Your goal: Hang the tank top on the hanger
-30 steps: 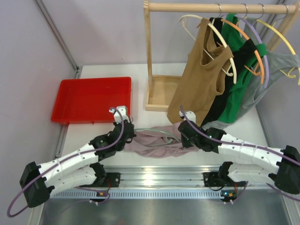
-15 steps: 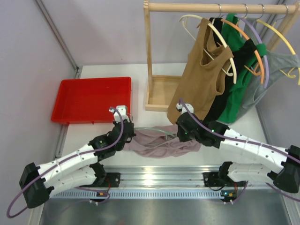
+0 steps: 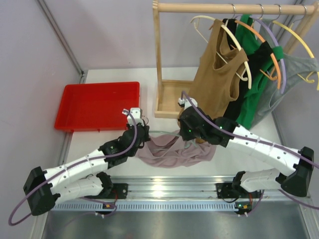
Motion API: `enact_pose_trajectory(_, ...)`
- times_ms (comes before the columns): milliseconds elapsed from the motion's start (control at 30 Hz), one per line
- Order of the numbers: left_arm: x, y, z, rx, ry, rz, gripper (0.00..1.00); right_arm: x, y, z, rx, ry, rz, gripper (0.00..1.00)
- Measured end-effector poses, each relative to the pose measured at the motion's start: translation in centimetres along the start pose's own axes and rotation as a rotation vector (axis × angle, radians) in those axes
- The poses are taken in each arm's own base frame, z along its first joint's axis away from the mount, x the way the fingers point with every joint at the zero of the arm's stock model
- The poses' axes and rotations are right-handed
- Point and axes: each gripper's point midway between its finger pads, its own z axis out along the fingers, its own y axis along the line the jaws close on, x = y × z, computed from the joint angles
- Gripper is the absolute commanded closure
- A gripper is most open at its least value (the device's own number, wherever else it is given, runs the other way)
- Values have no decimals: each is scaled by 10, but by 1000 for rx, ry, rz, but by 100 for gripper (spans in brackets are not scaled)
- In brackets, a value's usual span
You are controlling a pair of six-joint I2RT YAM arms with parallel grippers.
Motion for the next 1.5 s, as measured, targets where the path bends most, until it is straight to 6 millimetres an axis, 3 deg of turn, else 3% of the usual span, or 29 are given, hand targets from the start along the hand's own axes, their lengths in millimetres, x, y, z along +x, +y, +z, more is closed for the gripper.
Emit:
enact_pose_trajectory(433,-10,-39,4,75,-28,26,100,-30,18,-13,-32,-42,-20,100)
enact_pose_trajectory(567,-14,-48,1,105,-34,37,100,-31,18,-11,-29,-40,-29,100)
enact_pose_trajectory(667,-18,-52,-1,123,-38,40,100,-30,18,-10,-29,-38,-42,87)
enact_pose_trajectory(700,-18,-53,-2,128,-39,41,100,-31,18,-10,-30,-38,-47,81)
enact_pose_trajectory(733,-19,-54,-3,135,-38,43,100,-31,18,-10,-30,-39,-51,66)
enact_pose_trajectory(833,-18,-57,-5,156,-31,52,100,-32,18,-11,-34,-46,-69,50)
enact_pose_trajectory(933,-17,-59,-7,172,-22,59,100,-38,18,-18,-52,-76,-85,46)
enact_pose_trajectory(1133,-22,-62,-13,206,-26,57,100,-42,15,-50,-172,-182,-147,44)
enact_pose_trajectory(1300,-28,-69,-22,264,-32,64,100,-25,12,-66,-277,-201,-215,41)
enact_pose_trajectory(1500,-31,-76,-31,325,-31,71,100,3,14,-57,-339,-141,-277,38)
